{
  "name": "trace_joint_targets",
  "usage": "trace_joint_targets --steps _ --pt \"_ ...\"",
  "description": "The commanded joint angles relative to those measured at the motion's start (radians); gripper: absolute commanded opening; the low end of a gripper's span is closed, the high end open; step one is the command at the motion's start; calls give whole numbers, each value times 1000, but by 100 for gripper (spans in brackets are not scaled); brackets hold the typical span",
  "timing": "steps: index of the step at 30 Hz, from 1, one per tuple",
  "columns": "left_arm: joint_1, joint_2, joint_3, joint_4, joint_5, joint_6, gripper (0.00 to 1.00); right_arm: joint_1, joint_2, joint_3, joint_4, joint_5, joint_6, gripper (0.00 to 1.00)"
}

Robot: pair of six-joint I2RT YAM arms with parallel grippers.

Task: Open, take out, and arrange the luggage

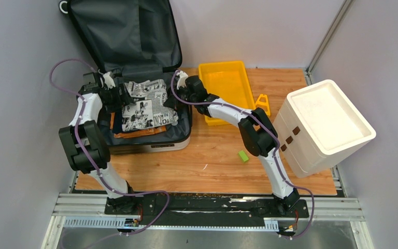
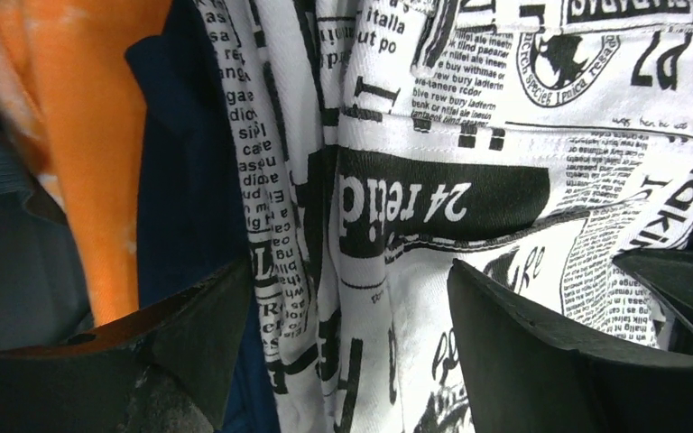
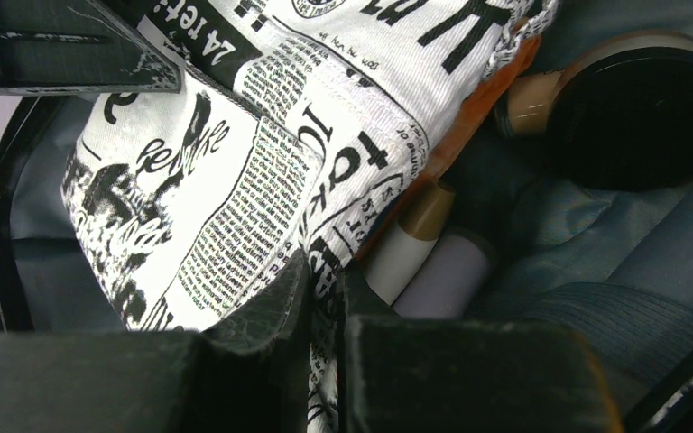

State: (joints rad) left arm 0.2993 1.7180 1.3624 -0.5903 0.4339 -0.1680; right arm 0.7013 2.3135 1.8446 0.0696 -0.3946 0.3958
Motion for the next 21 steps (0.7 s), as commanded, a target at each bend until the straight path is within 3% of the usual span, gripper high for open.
trace_joint_targets --steps 1,4,12,21 --pt "5 17 7 19 38 35 86 -43 -24 14 42 29 -35 0" --pt "4 6 5 4 -37 63 87 -43 -32 12 39 30 -34 0" --pt "0 -42 -8 68 69 33 77 -42 -39 14 39 29 -25 0" --pt "-1 -11 -9 62 69 42 73 -36 -36 37 30 34 -15 30"
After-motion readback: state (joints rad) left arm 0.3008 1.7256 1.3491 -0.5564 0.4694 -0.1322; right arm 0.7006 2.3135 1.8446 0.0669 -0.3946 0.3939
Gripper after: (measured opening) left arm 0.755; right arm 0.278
